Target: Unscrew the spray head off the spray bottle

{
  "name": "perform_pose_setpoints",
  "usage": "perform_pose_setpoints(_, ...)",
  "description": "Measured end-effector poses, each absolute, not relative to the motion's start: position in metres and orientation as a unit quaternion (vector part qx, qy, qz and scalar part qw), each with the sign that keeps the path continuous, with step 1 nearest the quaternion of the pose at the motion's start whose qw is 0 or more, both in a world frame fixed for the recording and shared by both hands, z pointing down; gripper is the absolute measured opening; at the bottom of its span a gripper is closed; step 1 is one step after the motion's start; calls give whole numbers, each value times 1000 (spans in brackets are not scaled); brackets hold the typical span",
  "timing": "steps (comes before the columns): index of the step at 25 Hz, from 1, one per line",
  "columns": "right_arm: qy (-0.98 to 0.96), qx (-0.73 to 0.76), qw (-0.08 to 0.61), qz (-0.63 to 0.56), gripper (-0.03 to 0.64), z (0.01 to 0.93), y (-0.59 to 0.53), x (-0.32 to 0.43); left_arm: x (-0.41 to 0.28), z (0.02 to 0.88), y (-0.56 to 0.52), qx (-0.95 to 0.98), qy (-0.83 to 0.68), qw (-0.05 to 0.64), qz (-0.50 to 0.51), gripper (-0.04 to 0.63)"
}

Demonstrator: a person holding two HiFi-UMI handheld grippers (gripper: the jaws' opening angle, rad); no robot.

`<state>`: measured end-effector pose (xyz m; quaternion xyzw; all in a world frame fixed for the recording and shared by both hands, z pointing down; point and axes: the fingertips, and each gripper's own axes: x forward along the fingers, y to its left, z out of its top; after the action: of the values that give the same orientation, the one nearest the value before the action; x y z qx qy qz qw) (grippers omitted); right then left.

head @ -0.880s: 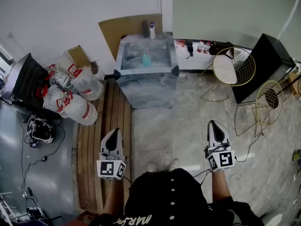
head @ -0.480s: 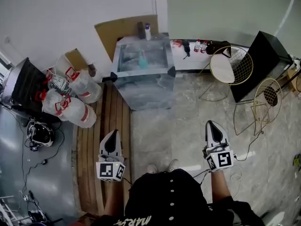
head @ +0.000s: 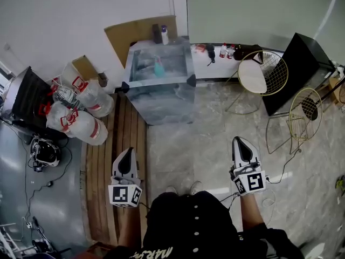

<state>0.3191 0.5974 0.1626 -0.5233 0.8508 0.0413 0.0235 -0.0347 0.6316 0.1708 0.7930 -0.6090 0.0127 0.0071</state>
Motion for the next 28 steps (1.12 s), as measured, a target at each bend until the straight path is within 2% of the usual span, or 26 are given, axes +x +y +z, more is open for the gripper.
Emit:
perform_pose_setpoints(13,857,-513,33,25,12,178,572,354,-2,180,630,780,-625,14,16,25)
perform_pose_setpoints(28,856,-516,24,37,12,172,486,332,-13,178,532,795,-607,1,0,25)
